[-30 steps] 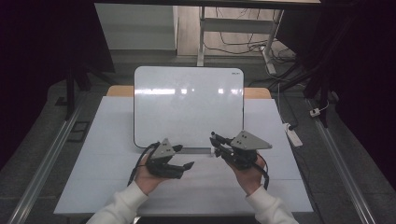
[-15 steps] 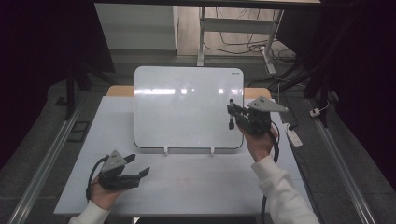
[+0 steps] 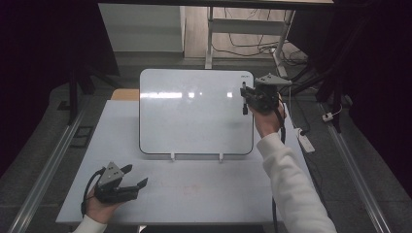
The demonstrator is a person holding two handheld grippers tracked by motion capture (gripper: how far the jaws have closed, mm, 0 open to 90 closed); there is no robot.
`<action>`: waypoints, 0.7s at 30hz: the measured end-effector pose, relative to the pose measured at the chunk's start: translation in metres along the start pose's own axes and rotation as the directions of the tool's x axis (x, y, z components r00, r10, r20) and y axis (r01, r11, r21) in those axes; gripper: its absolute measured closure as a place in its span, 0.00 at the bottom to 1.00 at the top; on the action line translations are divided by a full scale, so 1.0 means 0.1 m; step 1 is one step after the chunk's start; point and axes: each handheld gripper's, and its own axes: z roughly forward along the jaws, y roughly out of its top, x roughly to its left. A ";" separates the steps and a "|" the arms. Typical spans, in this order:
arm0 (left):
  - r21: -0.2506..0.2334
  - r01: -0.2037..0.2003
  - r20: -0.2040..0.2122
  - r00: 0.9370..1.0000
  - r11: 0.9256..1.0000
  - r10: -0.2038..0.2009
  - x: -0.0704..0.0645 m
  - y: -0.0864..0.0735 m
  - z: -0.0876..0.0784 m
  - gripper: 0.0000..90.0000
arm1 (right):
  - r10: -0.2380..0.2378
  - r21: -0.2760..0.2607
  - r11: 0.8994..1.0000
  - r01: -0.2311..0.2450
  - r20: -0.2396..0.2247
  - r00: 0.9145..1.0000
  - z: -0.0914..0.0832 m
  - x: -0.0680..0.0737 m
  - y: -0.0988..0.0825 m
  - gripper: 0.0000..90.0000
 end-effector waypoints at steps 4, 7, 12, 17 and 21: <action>0.006 0.000 0.001 1.000 1.000 0.000 0.01 -0.01 0.02 0.28 | -0.003 0.014 1.000 0.002 0.013 1.000 0.12 -0.05 0.02 0.89; 0.009 -0.001 0.002 1.000 1.000 0.001 0.01 -0.01 0.03 0.28 | 0.000 0.021 1.000 0.000 0.019 1.000 0.20 -0.08 0.03 0.89; 0.011 0.004 0.013 1.000 1.000 -0.004 0.02 -0.01 0.06 0.28 | -0.004 0.034 0.999 0.003 0.025 1.000 0.35 -0.12 0.03 0.89; 0.013 0.008 0.018 1.000 1.000 -0.009 0.04 -0.02 0.06 0.29 | -0.023 0.041 0.999 0.021 0.043 0.999 0.47 -0.13 0.02 0.89; 0.012 0.007 0.020 1.000 1.000 -0.008 0.04 -0.03 0.06 0.29 | -0.031 0.041 0.999 0.028 0.055 0.998 0.52 -0.15 0.00 0.89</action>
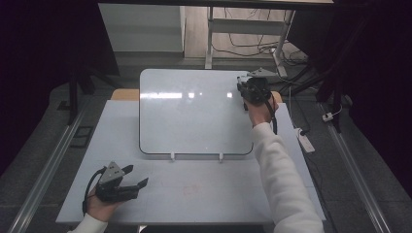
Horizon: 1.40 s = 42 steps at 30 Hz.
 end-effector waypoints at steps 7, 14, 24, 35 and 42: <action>0.001 -0.003 0.003 1.000 1.000 0.003 0.00 0.00 0.00 0.30 | -0.016 -0.010 1.000 0.016 0.007 1.000 0.04 -0.04 -0.02 0.88; -0.001 -0.001 0.002 1.000 1.000 0.001 0.00 0.00 0.00 0.30 | -0.027 -0.013 1.000 0.027 0.012 1.000 0.07 -0.04 -0.03 0.88; -0.012 0.000 0.000 1.000 1.000 0.000 0.01 0.00 -0.01 0.31 | -0.065 -0.028 0.997 0.066 0.023 0.998 0.05 0.00 -0.02 0.68; -0.018 0.009 -0.005 1.000 1.000 -0.009 0.04 -0.01 -0.02 0.32 | -0.092 -0.070 0.994 0.086 -0.087 0.992 -0.20 0.05 -0.07 0.55; -0.030 0.011 -0.017 1.000 0.999 -0.012 0.06 -0.01 -0.03 0.32 | -0.111 -0.099 0.990 0.098 -0.138 0.984 -0.43 0.12 -0.20 0.51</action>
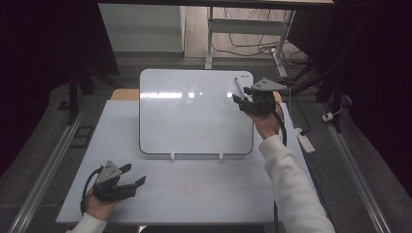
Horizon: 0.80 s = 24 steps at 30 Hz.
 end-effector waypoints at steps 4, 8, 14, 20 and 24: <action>-0.005 -0.001 -0.002 1.000 1.000 0.001 0.01 0.00 0.00 0.32 | -0.016 -0.013 1.000 0.015 -0.036 0.999 -0.17 0.08 -0.11 0.50; -0.009 -0.001 -0.004 1.000 1.000 0.001 0.02 0.00 0.01 0.32 | -0.029 -0.018 0.999 0.028 -0.077 0.997 -0.37 0.16 -0.27 0.49; -0.008 -0.003 -0.006 1.000 1.000 0.003 0.02 0.00 0.02 0.32 | -0.030 -0.008 1.000 0.029 -0.138 0.990 -0.63 0.27 -0.57 0.49; -0.009 -0.009 0.001 1.000 1.000 0.009 0.02 0.00 0.03 0.32 | -0.022 0.016 1.000 0.025 -0.156 0.988 -0.88 0.33 -0.92 0.48; -0.007 -0.015 0.005 1.000 1.000 0.015 0.01 0.01 0.05 0.32 | -0.010 0.041 0.999 0.017 -0.152 0.988 -1.03 0.33 -1.15 0.48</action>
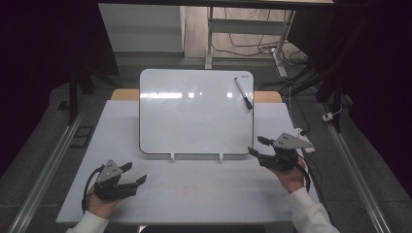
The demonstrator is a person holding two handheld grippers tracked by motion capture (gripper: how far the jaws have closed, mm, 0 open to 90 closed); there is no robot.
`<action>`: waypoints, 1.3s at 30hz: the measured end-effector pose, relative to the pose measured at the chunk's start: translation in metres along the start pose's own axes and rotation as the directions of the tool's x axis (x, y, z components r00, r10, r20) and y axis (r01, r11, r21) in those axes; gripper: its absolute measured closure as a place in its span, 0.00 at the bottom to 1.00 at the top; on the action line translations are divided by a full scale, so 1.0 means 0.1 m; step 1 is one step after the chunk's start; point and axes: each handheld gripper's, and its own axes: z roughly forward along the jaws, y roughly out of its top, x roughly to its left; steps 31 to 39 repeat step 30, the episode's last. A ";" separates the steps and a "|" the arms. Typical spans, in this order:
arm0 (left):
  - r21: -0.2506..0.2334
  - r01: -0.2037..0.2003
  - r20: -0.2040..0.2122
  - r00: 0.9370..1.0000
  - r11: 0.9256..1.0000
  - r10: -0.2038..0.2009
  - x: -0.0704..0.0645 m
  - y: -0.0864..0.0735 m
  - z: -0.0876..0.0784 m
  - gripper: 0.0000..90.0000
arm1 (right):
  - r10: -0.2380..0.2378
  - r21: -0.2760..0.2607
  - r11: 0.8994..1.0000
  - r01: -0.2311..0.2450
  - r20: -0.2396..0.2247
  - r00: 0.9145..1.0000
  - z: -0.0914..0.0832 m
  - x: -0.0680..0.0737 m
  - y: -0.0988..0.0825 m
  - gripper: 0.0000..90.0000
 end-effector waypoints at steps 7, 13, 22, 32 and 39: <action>0.008 -0.009 0.004 1.000 1.000 0.009 -0.01 0.01 0.03 0.32 | 0.024 0.049 0.998 -0.025 0.014 1.000 -0.15 -0.03 -0.41 0.47; 0.010 -0.017 0.007 1.000 1.000 0.017 -0.01 0.01 0.05 0.32 | 0.027 0.086 0.996 -0.027 0.000 1.000 -0.18 -0.05 -0.67 0.47; 0.009 -0.023 0.009 1.000 1.000 0.023 -0.01 0.01 0.05 0.32 | 0.036 0.085 0.996 -0.036 0.005 0.999 -0.18 -0.06 -0.72 0.47; 0.006 -0.031 0.013 0.999 1.000 0.031 -0.01 0.01 0.05 0.32 | 0.020 0.089 0.996 -0.020 0.002 1.000 -0.18 -0.05 -0.72 0.46; 0.006 -0.031 0.013 0.999 1.000 0.031 -0.01 0.01 0.05 0.32 | 0.020 0.089 0.996 -0.020 0.002 1.000 -0.18 -0.05 -0.72 0.46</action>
